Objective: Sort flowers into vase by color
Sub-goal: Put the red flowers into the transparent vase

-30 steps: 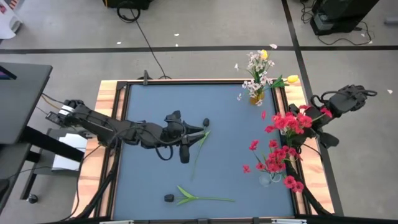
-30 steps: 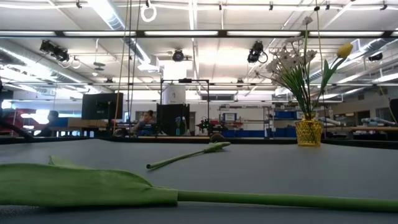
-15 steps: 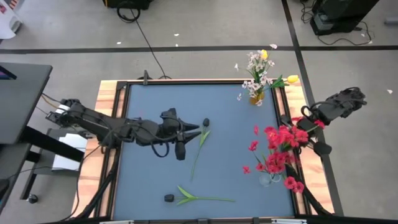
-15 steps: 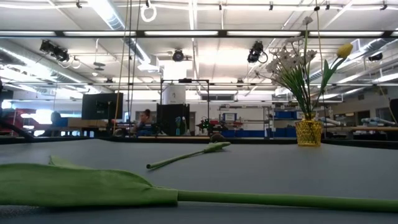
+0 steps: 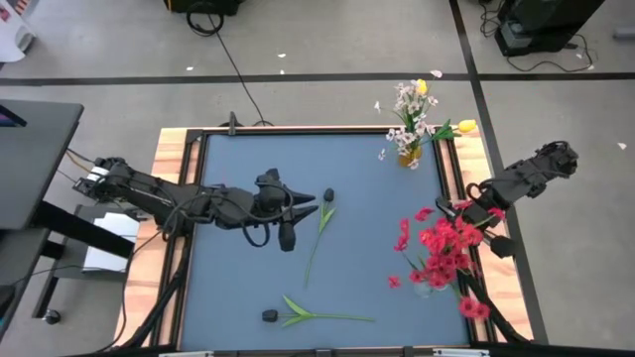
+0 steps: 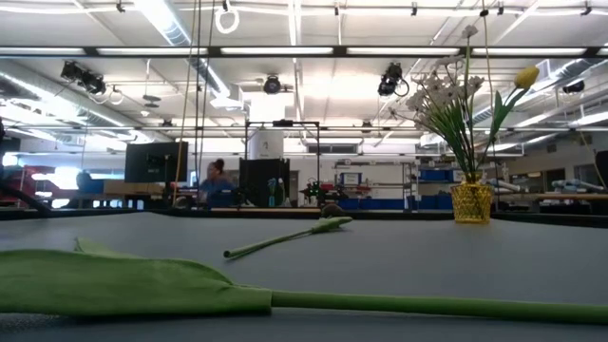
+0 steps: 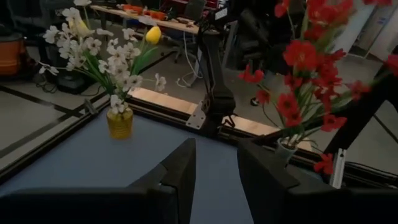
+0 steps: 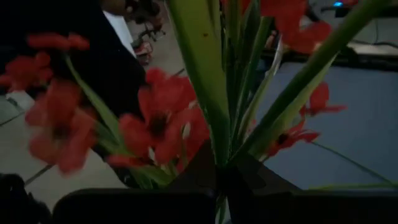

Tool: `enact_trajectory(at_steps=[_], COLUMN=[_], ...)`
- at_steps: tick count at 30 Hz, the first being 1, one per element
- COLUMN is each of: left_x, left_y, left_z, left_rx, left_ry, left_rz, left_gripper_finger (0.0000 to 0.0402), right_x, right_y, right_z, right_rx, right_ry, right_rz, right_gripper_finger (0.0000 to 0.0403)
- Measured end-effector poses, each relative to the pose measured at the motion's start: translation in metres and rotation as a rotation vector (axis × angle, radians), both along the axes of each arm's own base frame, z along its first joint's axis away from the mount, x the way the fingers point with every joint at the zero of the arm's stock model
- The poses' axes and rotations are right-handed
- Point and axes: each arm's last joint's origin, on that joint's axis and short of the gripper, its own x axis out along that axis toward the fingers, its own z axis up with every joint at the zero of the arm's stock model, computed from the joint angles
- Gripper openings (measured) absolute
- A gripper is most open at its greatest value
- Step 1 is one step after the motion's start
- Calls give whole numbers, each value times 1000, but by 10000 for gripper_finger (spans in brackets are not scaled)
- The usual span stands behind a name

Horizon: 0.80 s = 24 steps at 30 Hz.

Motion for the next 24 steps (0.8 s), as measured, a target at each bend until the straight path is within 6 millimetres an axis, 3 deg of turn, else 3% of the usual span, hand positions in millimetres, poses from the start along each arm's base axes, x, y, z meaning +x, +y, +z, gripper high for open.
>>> enact_trajectory(at_steps=[15, 24], left_x=[2, 2], left_y=[9, 8], left_z=[0, 0], left_rx=[0, -40], left_ry=[1, -9], left_rz=[32, 38], left_gripper_finger=[123, 123], right_x=[2, 0], right_y=[4, 6], right_z=[-11, -14], right_rx=[-57, -69], right_ry=[-24, 3], right_rz=[81, 101], right_gripper_finger=[25, 63])
